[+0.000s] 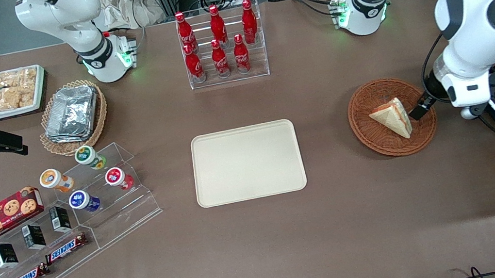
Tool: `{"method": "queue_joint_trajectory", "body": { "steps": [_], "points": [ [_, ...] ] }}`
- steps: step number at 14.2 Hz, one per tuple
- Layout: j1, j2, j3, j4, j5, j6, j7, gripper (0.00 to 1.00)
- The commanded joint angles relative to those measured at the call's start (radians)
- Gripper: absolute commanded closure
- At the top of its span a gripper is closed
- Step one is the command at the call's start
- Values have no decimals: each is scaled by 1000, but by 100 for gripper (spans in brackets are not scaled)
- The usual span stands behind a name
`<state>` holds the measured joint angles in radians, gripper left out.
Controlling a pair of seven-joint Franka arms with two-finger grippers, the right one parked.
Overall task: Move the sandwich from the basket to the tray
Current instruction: 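Lower the open left gripper over the wrapped sandwich in the basket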
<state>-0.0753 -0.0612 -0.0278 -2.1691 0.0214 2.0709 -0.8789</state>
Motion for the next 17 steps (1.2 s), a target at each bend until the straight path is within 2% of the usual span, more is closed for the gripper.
{"method": "queue_joint_trajectory", "body": {
  "steps": [1,5,10,17],
  "points": [
    [6,-26,6,-100,12,84,-31,0],
    [19,3,6,-167,9,155,-86,0],
    [19,44,5,-323,9,374,-103,0],
    [49,127,8,-416,11,569,-100,1]
  ]
}}
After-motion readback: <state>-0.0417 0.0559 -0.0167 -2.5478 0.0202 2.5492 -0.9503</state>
